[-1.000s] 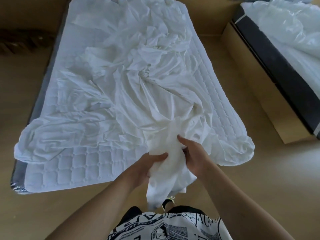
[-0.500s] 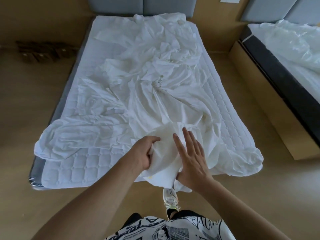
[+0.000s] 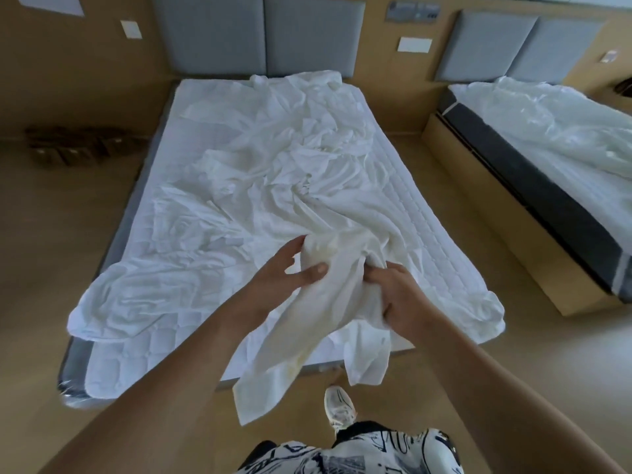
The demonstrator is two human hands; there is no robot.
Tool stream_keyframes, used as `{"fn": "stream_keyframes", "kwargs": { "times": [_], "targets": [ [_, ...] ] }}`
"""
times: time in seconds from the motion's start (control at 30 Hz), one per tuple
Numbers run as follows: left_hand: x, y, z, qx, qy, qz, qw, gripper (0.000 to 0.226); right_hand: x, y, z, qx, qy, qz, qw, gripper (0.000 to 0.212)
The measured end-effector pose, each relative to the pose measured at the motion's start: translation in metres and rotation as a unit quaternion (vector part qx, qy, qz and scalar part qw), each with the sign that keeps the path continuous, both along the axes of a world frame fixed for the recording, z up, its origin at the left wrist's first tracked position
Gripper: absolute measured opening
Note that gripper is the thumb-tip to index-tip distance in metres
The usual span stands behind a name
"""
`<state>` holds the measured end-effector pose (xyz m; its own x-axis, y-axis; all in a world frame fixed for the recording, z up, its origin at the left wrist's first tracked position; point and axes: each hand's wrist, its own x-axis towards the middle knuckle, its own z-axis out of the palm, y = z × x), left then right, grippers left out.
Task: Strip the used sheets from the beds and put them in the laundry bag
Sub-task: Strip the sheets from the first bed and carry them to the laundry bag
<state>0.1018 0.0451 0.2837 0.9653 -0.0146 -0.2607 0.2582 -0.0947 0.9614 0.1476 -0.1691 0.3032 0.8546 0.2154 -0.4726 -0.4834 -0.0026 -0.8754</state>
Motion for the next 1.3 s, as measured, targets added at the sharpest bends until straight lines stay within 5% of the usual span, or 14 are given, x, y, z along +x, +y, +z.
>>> {"fn": "stream_keyframes", "kwargs": {
  "times": [0.13,0.27,0.37,0.53,0.7,0.83,0.9,0.97,1.1,1.3],
  "targets": [
    [-0.004,-0.017,0.007,-0.050,-0.049,-0.089,0.994,0.087,-0.007,0.004,0.018,-0.030,-0.039,0.039,0.998,0.018],
    [-0.003,-0.033,-0.004,-0.046,-0.017,0.004,0.999,0.043,-0.009,0.004,0.021,-0.085,-0.080,0.036,0.993,0.015],
    [-0.004,-0.039,-0.024,-0.014,0.023,0.040,0.999,0.038,-0.013,-0.004,0.010,-0.164,-0.119,0.049,0.978,0.020],
    [0.000,-0.045,-0.055,0.114,0.126,0.107,0.980,0.051,-0.021,-0.033,-0.028,-0.367,-0.212,0.236,0.874,0.076],
    [0.017,-0.041,-0.064,0.024,0.202,0.215,0.955,0.045,-0.024,-0.050,-0.057,-0.396,-0.283,0.337,0.806,0.111],
    [0.031,-0.045,-0.063,0.021,0.214,0.205,0.955,0.048,-0.020,-0.044,-0.078,-0.487,-0.390,0.364,0.691,0.134],
    [0.038,-0.051,-0.060,0.008,0.216,0.190,0.958,0.050,-0.016,-0.042,-0.090,-0.489,-0.455,0.337,0.663,0.140],
    [0.048,-0.058,-0.059,-0.008,0.227,0.169,0.959,0.050,-0.010,-0.039,-0.101,-0.480,-0.493,0.301,0.660,0.138],
    [0.070,-0.071,-0.057,-0.022,0.253,0.110,0.961,0.065,0.020,-0.041,-0.118,-0.470,-0.496,0.264,0.681,0.099],
    [0.105,-0.083,-0.056,-0.103,0.244,0.078,0.961,0.035,0.087,-0.069,-0.124,-0.391,-0.277,0.245,0.842,0.061]
  ]
}}
